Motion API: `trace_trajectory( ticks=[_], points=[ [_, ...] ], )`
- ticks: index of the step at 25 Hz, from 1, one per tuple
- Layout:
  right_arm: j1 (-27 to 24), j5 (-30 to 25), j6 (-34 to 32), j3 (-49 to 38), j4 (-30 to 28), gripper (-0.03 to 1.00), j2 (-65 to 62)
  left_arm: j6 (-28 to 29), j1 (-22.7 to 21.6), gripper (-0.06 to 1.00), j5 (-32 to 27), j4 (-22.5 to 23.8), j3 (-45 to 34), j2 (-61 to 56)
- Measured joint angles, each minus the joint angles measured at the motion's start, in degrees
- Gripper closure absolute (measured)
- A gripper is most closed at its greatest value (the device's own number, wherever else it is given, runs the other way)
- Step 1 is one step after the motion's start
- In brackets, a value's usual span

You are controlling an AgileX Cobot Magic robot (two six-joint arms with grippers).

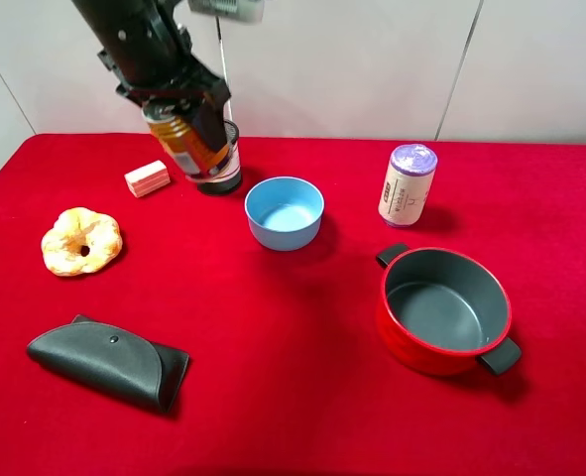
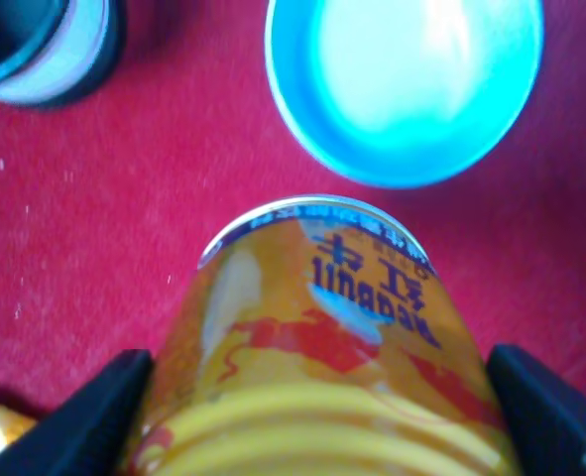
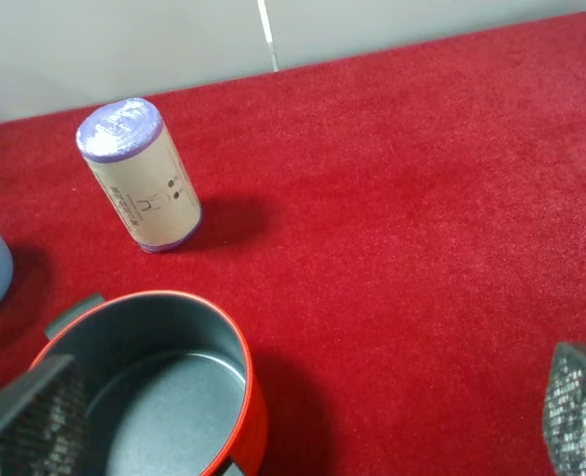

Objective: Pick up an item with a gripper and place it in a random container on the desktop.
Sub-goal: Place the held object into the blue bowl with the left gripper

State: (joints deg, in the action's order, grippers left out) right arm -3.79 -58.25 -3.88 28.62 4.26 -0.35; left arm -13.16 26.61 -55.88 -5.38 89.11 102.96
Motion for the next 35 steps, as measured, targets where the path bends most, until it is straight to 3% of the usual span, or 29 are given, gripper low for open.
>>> trace_trajectory(
  ticks=[9, 18, 29, 35],
  points=[
    [0.0, -0.04, 0.0, 0.0, 0.0, 0.28, 0.0, -1.9, 2.96, 0.29, 1.54, -1.72, 1.59, 0.94],
    [0.0, -0.04, 0.0, 0.0, 0.0, 0.28, 0.0, -2.38, 6.55, 0.29, 1.95, -1.98, 6.58, 9.43],
    [0.0, -0.04, 0.0, 0.0, 0.0, 0.28, 0.0, -2.4, 6.85, 0.29, 2.44, -1.25, 13.98, 18.59],
    [0.0, 0.01, 0.0, 0.0, 0.0, 0.28, 0.0, -2.44, 6.85, 0.29, 6.09, -0.22, 14.55, 22.91]
  ],
)
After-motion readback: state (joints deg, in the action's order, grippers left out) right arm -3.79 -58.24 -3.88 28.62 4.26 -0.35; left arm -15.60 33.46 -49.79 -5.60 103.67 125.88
